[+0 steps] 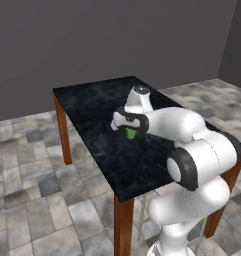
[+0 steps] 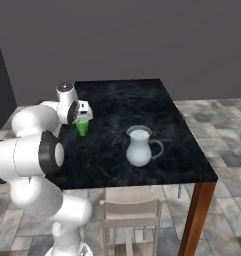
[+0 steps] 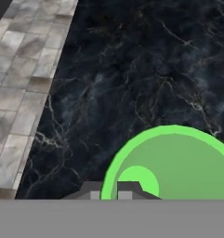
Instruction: Place the pitcher and cup on the dining counter for serving.
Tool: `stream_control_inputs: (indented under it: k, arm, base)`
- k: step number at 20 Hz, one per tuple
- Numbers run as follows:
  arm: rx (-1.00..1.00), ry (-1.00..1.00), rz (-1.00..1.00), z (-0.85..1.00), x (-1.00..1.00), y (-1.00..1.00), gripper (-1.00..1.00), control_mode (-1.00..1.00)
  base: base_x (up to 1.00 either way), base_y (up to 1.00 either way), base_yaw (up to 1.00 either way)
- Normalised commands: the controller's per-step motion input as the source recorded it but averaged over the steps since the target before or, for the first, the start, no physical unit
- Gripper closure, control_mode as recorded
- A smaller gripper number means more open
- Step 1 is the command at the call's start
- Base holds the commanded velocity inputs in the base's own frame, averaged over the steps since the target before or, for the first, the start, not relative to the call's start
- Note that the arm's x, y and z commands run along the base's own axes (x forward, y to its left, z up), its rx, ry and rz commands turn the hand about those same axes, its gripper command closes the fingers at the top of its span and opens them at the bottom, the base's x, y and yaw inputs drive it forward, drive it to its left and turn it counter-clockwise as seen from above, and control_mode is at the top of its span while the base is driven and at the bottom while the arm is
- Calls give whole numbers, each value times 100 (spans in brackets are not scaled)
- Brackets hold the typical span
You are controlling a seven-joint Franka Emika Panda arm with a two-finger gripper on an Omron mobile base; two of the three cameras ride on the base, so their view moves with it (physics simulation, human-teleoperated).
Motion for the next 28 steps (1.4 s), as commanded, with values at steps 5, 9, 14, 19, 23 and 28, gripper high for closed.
stream_control_inputs:
  k: [5, 9, 14, 19, 23, 28]
  arm:
    - [0, 4, 0, -70, 26, 0, 100, -100]
    - [0, 4, 0, -58, 16, 0, 100, -100]
    - [0, 2, 0, -50, 3, 0, 100, -100]
    - [-1, 0, 0, -40, 0, 0, 100, -100]
    - [0, 0, 0, -24, 0, 0, -100, -100]
    - [0, 0, 0, -1, 0, 6, -100, -100]
  base:
    - [0, 0, 0]
    - [0, 0, 0]
    - [0, 0, 0]
    - [0, 0, 0]
    - [0, 0, 0]
    - [0, 0, 0]
